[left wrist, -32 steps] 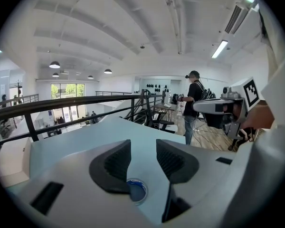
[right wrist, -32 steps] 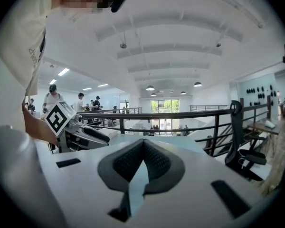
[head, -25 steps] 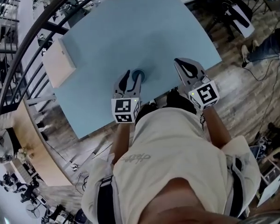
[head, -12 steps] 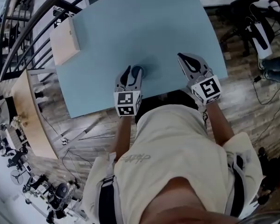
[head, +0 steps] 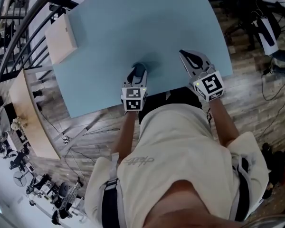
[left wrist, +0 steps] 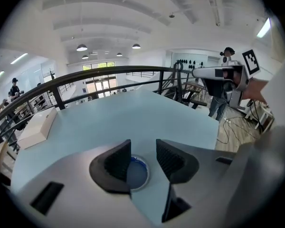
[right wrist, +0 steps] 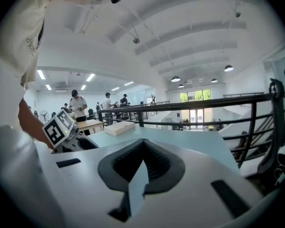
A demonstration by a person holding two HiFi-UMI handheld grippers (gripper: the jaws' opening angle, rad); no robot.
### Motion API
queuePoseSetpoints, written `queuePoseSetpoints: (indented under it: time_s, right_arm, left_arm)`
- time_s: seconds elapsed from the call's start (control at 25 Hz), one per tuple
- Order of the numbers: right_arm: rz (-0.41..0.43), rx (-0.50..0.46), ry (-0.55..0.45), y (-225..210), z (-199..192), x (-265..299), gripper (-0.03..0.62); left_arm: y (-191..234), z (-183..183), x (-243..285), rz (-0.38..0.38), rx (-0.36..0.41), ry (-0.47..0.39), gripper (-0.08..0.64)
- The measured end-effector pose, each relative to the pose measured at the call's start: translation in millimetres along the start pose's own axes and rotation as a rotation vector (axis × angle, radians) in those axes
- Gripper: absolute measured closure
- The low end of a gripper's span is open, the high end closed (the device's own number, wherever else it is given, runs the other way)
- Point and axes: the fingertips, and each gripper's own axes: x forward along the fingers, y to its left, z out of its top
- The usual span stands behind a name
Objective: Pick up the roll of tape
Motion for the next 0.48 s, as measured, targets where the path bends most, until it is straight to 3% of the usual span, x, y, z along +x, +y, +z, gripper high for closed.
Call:
queuePoseSetpoints:
  time_s: [0.48]
  right_arm:
    - [-0.006, 0.013, 0.085, -11.1, -30.9, -6.4, 0.588]
  left_arm:
    - [-8.7, -64.0, 47.3, -0.041, -0.016, 0.188, 0.382]
